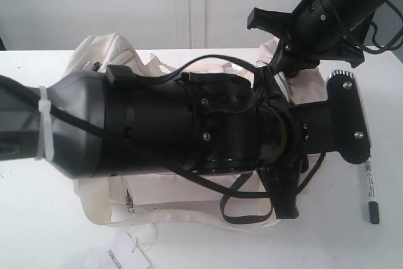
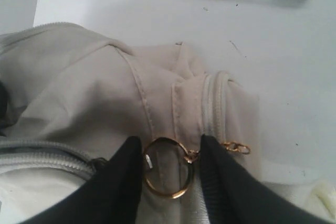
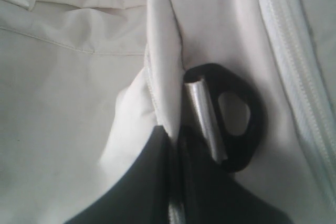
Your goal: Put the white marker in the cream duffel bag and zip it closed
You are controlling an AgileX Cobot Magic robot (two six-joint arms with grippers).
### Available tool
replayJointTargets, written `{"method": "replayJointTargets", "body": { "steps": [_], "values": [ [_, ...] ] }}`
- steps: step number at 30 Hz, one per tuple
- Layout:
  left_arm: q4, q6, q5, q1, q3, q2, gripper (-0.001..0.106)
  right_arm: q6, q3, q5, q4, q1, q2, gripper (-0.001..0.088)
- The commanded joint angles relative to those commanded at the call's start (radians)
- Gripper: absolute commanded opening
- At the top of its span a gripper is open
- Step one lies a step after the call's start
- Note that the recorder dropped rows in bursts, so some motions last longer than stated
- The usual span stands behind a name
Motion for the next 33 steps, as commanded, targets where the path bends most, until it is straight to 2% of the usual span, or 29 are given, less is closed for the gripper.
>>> {"method": "replayJointTargets", "body": {
  "steps": [3,9,11,17,24,28,33],
  "values": [
    [0.000,-0.006,0.035,0.000,0.000,0.007,0.040,0.000,0.000,0.000,0.000,0.000,0.000,0.0000],
    [0.000,-0.006,0.072,0.000,0.000,0.012,0.007,0.000,0.000,0.000,0.000,0.000,0.000,0.0000],
    [0.000,-0.006,0.067,0.000,0.000,0.012,0.000,0.000,0.000,0.000,0.000,0.000,0.000,0.0000],
    [-0.002,-0.006,0.067,0.000,-0.002,0.005,0.000,0.000,0.000,0.000,0.000,0.000,0.000,0.0000],
    [-0.135,-0.009,0.148,0.000,-0.005,-0.065,0.000,-0.011,0.000,-0.029,-0.002,0.000,0.000,0.0000],
    [-0.236,0.017,0.149,0.000,-0.005,-0.067,0.000,-0.019,0.000,-0.038,-0.002,0.000,0.000,0.0000],
    [-0.263,0.018,0.148,0.000,-0.005,-0.067,0.000,-0.061,0.000,-0.064,-0.043,0.000,0.000,0.0000]
  ]
}}
